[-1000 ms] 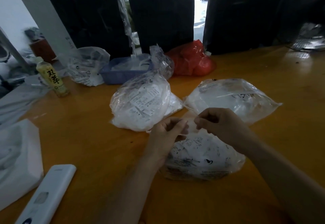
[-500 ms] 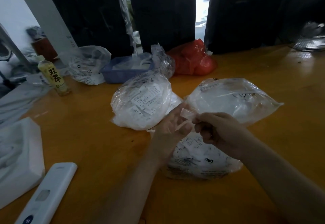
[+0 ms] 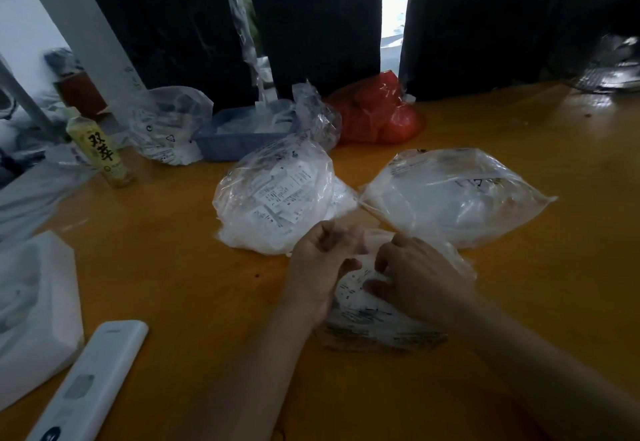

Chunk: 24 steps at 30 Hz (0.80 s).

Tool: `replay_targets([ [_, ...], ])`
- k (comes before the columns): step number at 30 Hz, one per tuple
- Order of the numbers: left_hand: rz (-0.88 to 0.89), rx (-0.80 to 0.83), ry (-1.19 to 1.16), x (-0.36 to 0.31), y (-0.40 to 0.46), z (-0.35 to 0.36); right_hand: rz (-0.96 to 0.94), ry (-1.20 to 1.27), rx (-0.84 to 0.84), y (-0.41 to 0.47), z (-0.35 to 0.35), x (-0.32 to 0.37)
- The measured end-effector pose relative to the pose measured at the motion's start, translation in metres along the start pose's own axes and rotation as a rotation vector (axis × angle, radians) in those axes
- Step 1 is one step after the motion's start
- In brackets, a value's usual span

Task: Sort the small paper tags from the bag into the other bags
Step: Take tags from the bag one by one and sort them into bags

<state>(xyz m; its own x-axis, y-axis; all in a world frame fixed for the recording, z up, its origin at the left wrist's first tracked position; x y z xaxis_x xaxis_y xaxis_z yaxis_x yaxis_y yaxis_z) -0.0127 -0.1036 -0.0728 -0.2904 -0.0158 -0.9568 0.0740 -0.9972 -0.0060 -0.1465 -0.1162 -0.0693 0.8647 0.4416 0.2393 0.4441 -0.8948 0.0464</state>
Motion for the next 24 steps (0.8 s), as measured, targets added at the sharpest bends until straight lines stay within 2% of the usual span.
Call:
replay_targets([
  [5, -0.032, -0.012, -0.043, 0.002, 0.0, -0.001, 0.07, 0.281, -0.082, 0.003, -0.02, -0.018],
  [10, -0.11, -0.008, -0.134, 0.013, 0.0, 0.001, 0.17, 0.656, -0.331, -0.003, -0.052, -0.042],
  [13, -0.103, -0.006, -0.196, 0.012, -0.001, 0.004, 0.193, 0.883, -0.387, -0.006, -0.054, -0.05],
  [18, -0.086, -0.051, -0.328, 0.011, -0.002, 0.004, 0.174, 1.003, -0.451, -0.008, -0.061, -0.051],
  [24, -0.101, -0.078, -0.384, 0.01, -0.002, 0.004, 0.166, 1.023, -0.46, -0.01, -0.066, -0.05],
])
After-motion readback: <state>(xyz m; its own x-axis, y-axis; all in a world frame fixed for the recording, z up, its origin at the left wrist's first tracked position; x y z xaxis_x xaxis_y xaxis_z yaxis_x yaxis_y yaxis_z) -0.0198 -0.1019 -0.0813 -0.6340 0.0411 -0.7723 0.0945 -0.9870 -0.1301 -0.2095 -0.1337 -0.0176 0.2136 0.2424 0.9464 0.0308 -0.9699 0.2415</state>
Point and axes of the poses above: each hand's wrist, its own y-axis towards the middle knuckle, its own z-axis out of the palm, x = y × z, the point moved 10 cm from there along y, towards the middle knuckle, and after that the axes turned 1 degree about -y, right-handed, at the moved point
